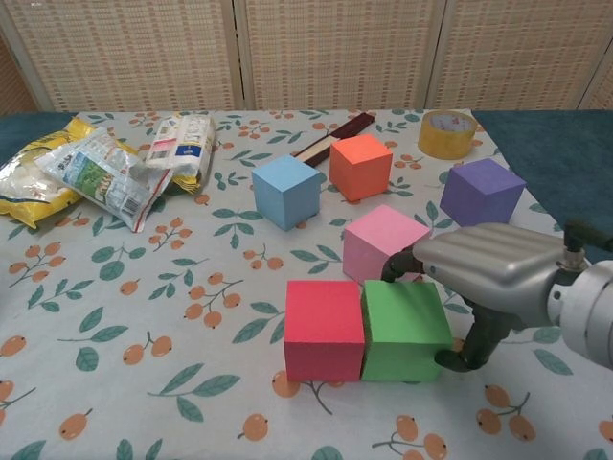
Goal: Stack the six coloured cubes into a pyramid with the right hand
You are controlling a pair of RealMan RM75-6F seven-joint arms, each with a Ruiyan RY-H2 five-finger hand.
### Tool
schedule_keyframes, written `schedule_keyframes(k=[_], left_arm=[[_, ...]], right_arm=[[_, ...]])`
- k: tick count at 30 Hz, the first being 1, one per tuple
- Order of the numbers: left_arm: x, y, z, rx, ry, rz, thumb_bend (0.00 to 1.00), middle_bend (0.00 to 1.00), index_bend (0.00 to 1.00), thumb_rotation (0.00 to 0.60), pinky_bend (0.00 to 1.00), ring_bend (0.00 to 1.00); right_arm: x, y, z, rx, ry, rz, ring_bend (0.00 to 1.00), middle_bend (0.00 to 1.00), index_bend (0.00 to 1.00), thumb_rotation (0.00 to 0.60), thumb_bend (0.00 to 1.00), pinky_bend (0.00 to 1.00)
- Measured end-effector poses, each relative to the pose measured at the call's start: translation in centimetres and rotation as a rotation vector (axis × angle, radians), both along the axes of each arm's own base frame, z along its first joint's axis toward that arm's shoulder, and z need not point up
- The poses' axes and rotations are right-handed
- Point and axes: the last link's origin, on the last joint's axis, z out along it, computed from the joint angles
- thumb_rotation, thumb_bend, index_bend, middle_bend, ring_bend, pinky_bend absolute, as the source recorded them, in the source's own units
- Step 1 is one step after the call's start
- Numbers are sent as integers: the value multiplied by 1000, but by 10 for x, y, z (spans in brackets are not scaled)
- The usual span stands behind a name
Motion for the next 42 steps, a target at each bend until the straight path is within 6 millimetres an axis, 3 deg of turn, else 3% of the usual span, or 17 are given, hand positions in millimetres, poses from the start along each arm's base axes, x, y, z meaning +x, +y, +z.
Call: schedule_keyframes(k=[4, 10, 16, 21, 28, 36, 39, 42], left_arm=[[0, 0, 0, -1, 0, 0, 406, 3, 0, 600, 118, 0], [0, -1, 1, 2, 1, 0, 406, 2, 0, 600, 117, 0], [0, 0, 0, 4, -2, -7, 405, 6, 0, 600, 118, 0], [2, 3, -6, -8, -13, -31, 403, 26, 0, 600, 124, 0], [20, 22, -19, -75, -95, -96, 398, 49, 0, 600, 126, 1], [62, 55, -52, -149, -134, -144, 409, 50, 0, 600, 128, 5], [76, 62, -62, -172, -125, -142, 406, 50, 0, 600, 128, 9], [85, 69, -70, -195, -109, -129, 402, 49, 0, 600, 129, 10]], right_arm=[[2, 0, 3, 8, -4, 1, 111, 74, 5, 600, 178, 332], [3, 3, 12, 18, -12, 9, 88, 51, 0, 600, 178, 318], [-2, 6, 34, 0, -30, 21, 44, 19, 0, 600, 177, 300], [-18, 11, 62, -52, -66, 37, 4, 7, 0, 600, 178, 282], [-69, 24, 102, -160, -166, -2, 0, 4, 0, 600, 178, 279], [-159, 62, 149, -384, -168, -70, 0, 4, 0, 600, 178, 268], [-174, 69, 158, -421, -174, -71, 0, 4, 0, 600, 178, 262], [-172, 61, 160, -413, -189, -42, 0, 4, 0, 600, 178, 245]])
